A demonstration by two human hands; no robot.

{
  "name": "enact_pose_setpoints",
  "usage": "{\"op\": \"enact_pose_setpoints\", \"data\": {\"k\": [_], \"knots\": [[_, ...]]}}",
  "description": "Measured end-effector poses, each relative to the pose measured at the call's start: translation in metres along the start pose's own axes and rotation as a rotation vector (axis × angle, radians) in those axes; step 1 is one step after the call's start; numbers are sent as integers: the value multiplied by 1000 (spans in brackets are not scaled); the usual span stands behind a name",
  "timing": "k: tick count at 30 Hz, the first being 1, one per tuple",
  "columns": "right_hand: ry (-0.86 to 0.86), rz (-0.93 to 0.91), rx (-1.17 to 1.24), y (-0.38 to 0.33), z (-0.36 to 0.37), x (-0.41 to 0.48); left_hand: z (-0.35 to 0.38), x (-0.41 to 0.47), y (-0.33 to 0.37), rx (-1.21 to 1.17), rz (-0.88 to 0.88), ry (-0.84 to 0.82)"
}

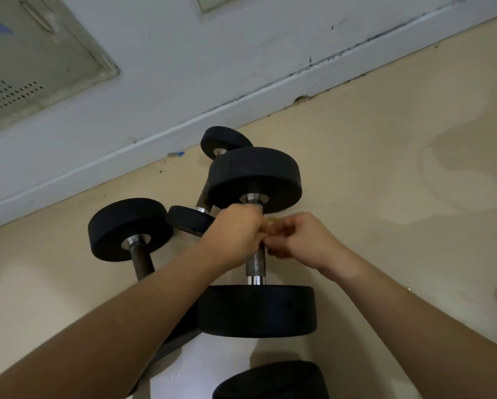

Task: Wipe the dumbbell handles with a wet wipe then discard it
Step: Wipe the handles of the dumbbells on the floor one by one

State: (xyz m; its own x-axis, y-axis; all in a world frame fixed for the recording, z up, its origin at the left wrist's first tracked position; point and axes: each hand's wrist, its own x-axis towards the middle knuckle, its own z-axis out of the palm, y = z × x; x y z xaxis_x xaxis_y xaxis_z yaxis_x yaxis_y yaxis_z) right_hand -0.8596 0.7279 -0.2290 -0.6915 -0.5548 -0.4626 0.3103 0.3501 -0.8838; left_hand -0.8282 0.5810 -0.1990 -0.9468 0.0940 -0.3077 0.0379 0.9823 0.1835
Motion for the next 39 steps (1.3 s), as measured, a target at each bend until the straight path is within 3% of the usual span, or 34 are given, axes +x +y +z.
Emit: {"op": "enact_pose_setpoints", "data": {"k": [2, 4, 8, 9, 11, 14, 17, 19, 24, 27, 29, 32, 35, 39], "knots": [[-111, 26, -21, 1, -2, -9, -5, -8, 0, 49, 23, -156], [-106, 1, -62, -1, 0, -13, -19, -16, 1, -14, 39, -221], [49, -80, -329, -4, 12, -2, -45, -61, 10, -424, -49, -160], [90, -80, -304, -3, 14, 2, -43, -77, 15, -455, -46, -166], [187, -22, -28, -2, 17, 11, -27, -105, 28, -358, -30, -175], [334, 10, 169, 0, 20, 22, -1, -118, 37, -210, -55, 52], [247, 8, 144, 11, 25, 4, 10, -116, 42, -207, -89, 224], [182, 8, 146, 15, 24, -4, 12, -114, 49, -202, -89, 270], [408, -138, 76, 4, 9, 18, 15, -115, 60, -203, -25, 262], [248, -197, -150, 12, 5, -11, 22, -128, 56, -366, -131, 265], [183, -334, -327, 10, 4, -21, 27, -132, 56, -388, -198, 261], [246, -558, -505, -7, -1, 1, 28, -131, 61, -319, -191, 260], [316, -561, -617, -6, -14, 8, 24, -131, 68, -274, -155, 222], [-31, -472, -605, 5, -29, -24, 23, -126, 87, -129, -89, 182]]}}
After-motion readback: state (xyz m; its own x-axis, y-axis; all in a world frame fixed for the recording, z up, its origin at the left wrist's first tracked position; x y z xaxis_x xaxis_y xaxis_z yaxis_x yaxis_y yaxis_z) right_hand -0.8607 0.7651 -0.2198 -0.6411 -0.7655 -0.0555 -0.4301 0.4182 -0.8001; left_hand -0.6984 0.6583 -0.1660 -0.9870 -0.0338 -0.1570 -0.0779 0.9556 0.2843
